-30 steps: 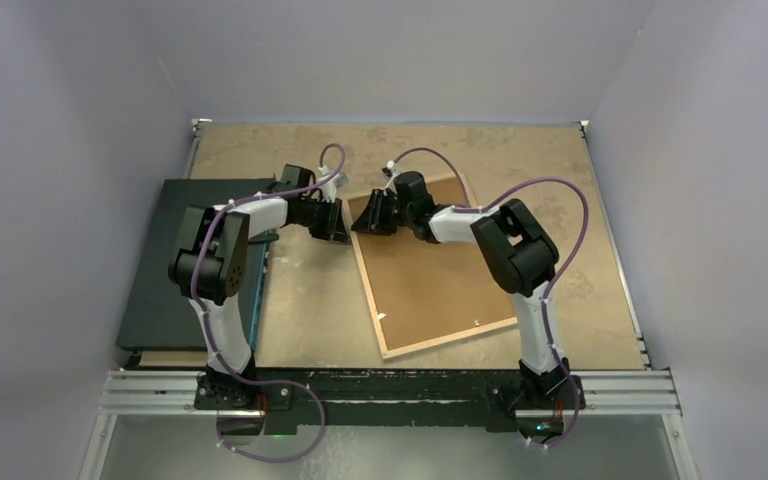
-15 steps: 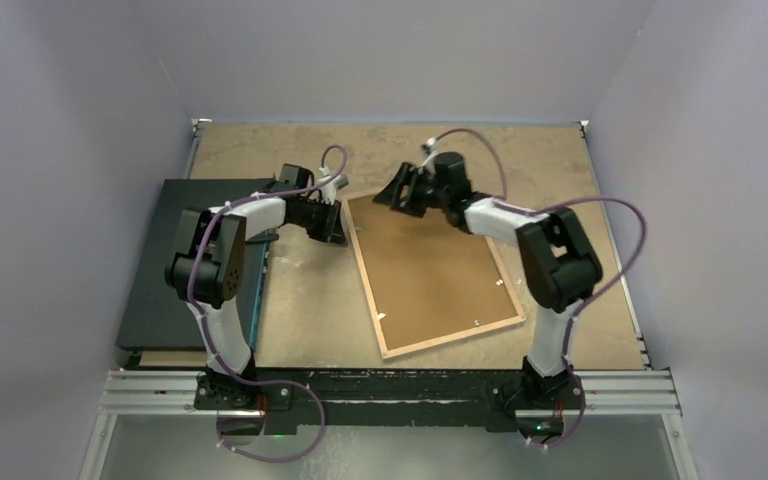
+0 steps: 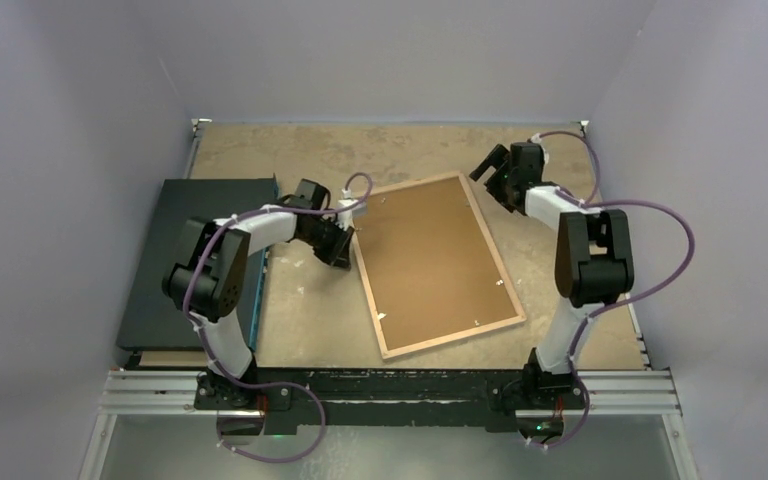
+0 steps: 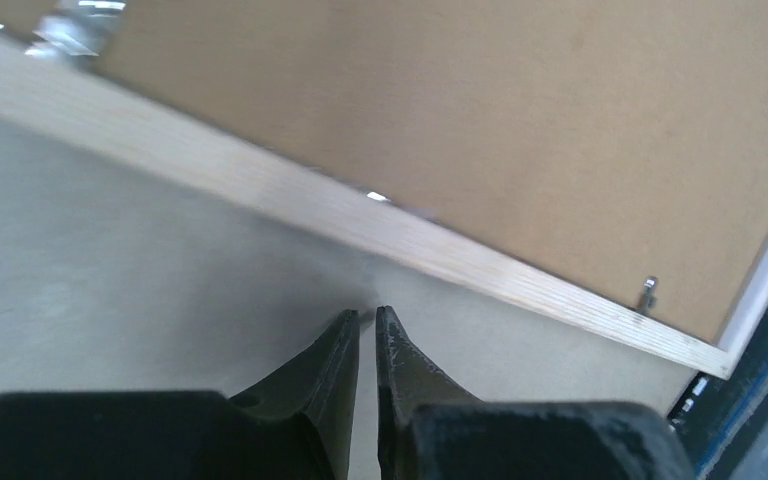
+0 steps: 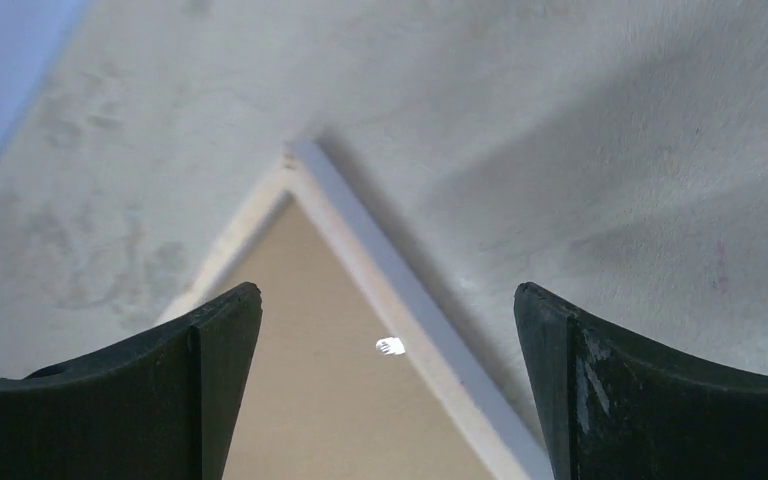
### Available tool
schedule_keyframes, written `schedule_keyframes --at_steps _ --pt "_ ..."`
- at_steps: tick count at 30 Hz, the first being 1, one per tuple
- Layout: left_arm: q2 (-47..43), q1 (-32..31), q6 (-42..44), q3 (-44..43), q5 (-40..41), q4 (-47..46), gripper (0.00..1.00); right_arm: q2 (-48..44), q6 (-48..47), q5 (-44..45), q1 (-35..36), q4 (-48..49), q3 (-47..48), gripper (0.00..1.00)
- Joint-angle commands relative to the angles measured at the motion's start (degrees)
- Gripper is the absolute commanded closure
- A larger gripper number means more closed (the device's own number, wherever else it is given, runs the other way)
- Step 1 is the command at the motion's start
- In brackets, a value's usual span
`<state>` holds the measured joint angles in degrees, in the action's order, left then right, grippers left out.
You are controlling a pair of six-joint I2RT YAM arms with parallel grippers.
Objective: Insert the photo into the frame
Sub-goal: Adjust the photo frame at the center of the board.
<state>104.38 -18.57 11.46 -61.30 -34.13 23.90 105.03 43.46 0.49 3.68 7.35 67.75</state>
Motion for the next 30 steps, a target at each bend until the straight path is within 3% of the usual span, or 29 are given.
schedule_keyframes --at_steps 1,7,20,27,30 --pt "-3.2 -3.6 3.5 2.4 1.4 0.8 0.9 5.6 -1.1 0.4 0.5 -3.8 4.3 0.01" --pt "-3.0 -8.2 4.0 3.5 1.8 0.1 0.9 12.9 0.6 -7.5 2.5 2.7 7.4 0.01" --pt "6.3 -21.0 -4.3 -3.1 -1.6 -6.2 0.88 28.9 -0.6 -20.2 20.6 -2.3 33.6 0.01" --pt "8.5 -21.8 -5.4 -5.9 -1.7 -7.6 0.83 29.8 -2.3 -27.8 22.7 -0.8 35.1 0.01" --pt "7.0 -21.5 -5.2 -7.4 -2.5 -5.4 0.8 29.7 -5.7 -26.0 22.6 -7.1 38.3 0.01"
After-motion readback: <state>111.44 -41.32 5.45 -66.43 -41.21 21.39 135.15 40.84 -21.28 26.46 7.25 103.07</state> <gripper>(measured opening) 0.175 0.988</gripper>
